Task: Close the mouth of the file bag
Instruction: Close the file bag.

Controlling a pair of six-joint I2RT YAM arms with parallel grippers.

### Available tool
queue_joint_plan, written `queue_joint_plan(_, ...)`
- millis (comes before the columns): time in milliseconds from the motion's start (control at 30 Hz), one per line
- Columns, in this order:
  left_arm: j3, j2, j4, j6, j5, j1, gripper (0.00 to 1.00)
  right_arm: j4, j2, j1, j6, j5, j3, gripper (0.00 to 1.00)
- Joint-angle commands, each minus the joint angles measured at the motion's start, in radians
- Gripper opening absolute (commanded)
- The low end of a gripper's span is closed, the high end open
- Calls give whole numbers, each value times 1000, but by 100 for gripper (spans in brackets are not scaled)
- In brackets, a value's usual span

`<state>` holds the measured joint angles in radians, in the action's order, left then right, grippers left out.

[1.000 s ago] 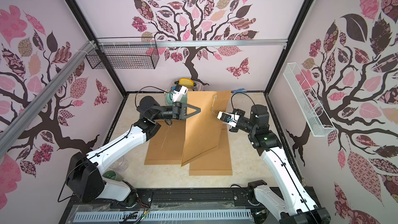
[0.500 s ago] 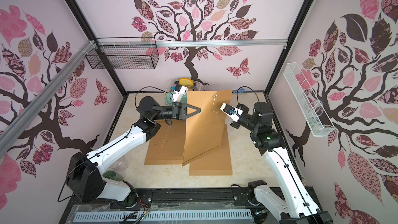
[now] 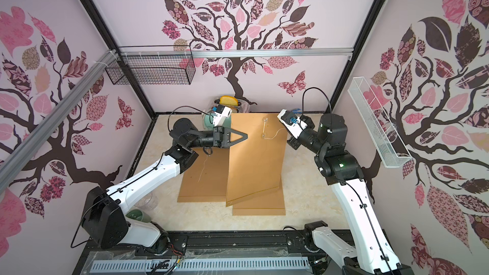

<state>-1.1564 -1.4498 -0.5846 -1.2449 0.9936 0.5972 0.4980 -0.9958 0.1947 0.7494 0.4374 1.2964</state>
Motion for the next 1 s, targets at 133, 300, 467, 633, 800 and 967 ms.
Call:
queue_joint_plan(133,-2,9,-15,18,0,11,0,47,0,17,-46,-3,31,0)
queue_joint_plan(300,-10,15,44,55,3,11,0,136,62,15,283,6,-9,13)
queue_joint_plan(467,-29,11,65,59,9,11,0,191,76,15,450,2,-32,35)
queue_joint_plan(633,-34,17,55,52,9,11,0,193,102,15,498,18,-85,51)
queue_joint_plan(800,-35,23,42,47,20,12,0,142,96,16,496,74,-146,70)
queue_joint_plan(967,-32,22,37,47,36,15,0,78,81,18,508,97,-180,74)
